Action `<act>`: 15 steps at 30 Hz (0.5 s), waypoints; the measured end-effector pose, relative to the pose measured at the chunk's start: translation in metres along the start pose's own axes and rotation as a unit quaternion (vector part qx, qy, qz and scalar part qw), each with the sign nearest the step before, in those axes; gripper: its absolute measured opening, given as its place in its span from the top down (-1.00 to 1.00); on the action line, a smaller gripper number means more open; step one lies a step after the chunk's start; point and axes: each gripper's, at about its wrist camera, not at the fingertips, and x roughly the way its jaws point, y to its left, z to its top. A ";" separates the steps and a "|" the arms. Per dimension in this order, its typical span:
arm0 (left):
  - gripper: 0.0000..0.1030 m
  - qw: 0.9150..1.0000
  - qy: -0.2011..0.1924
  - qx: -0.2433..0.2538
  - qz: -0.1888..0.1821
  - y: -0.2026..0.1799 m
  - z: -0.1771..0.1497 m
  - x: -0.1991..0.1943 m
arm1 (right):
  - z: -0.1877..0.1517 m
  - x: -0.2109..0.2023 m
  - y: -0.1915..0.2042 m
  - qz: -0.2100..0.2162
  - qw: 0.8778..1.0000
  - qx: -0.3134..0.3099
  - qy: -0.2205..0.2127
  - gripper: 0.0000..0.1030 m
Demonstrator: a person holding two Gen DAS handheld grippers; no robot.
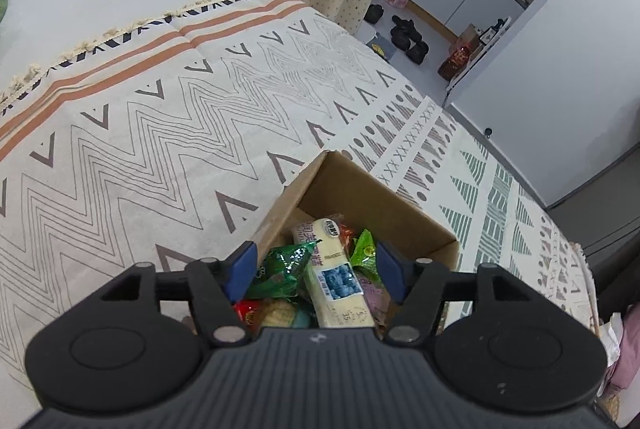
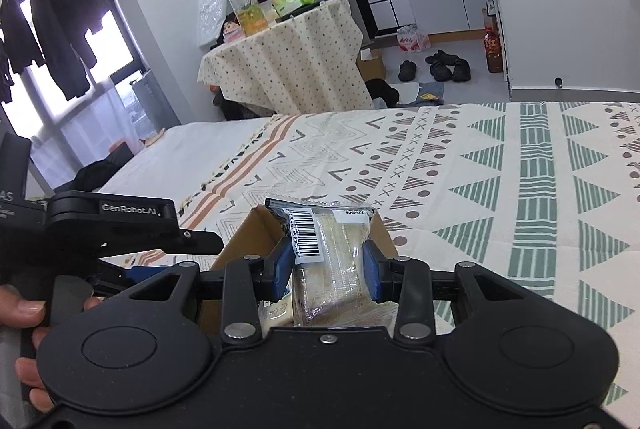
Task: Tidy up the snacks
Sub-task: 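Open both tools to drop the two packets into the box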
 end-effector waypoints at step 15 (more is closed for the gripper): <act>-0.56 0.998 0.028 0.038 -0.036 0.008 0.019 0.017 | 0.007 0.032 0.010 -0.042 0.996 0.080 -0.018 -0.18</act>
